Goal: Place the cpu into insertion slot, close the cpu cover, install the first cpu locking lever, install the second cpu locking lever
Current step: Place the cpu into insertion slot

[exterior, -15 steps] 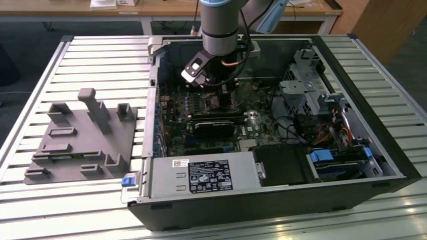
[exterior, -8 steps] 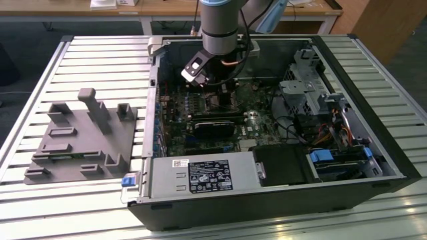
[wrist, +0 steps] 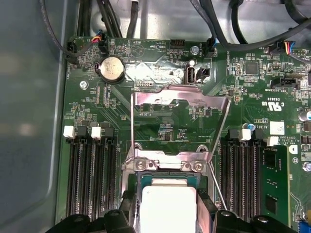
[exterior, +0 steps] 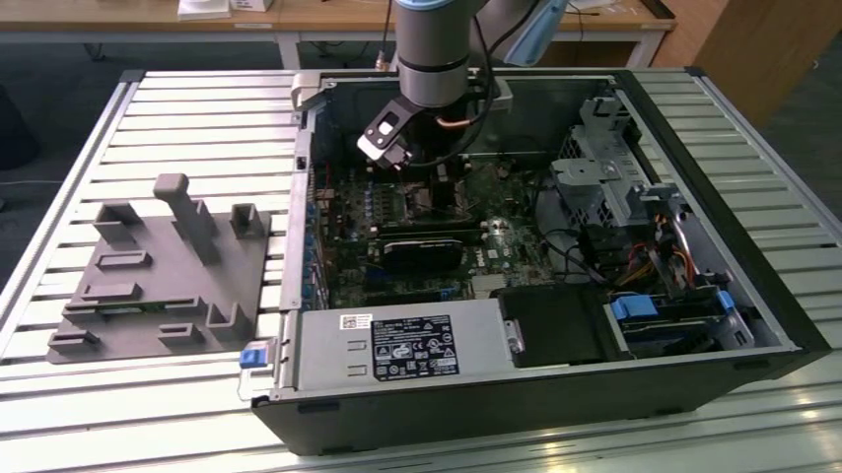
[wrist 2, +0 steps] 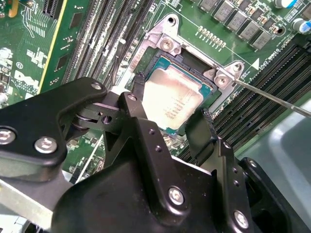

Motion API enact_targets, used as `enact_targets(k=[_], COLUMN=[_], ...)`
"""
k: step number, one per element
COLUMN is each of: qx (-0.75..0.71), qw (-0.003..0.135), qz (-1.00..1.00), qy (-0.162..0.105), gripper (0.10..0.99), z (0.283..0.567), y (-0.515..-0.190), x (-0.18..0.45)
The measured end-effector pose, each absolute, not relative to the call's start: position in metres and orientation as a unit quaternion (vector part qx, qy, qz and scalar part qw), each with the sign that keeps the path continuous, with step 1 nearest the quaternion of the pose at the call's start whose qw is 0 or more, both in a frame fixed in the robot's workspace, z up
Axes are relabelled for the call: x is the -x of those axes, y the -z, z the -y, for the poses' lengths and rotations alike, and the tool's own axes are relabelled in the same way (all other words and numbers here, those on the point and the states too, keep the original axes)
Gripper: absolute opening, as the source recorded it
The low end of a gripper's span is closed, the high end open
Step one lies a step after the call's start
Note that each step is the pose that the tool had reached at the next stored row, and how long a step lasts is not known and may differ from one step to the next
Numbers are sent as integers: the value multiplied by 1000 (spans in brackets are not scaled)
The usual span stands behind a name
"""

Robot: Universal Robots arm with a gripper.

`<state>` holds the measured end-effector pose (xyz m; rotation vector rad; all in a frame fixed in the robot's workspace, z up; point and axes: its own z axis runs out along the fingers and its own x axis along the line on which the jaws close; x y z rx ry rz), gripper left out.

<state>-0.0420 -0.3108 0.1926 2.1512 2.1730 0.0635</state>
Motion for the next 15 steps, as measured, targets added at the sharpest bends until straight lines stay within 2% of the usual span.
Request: enact_targets(k=[13,15], qx=[-703,-703], qw=[38,36], qz=[-710,-710], qy=[-17,-16], gripper=[600,475], z=[311,311], y=[-209,-210], x=[40,39])
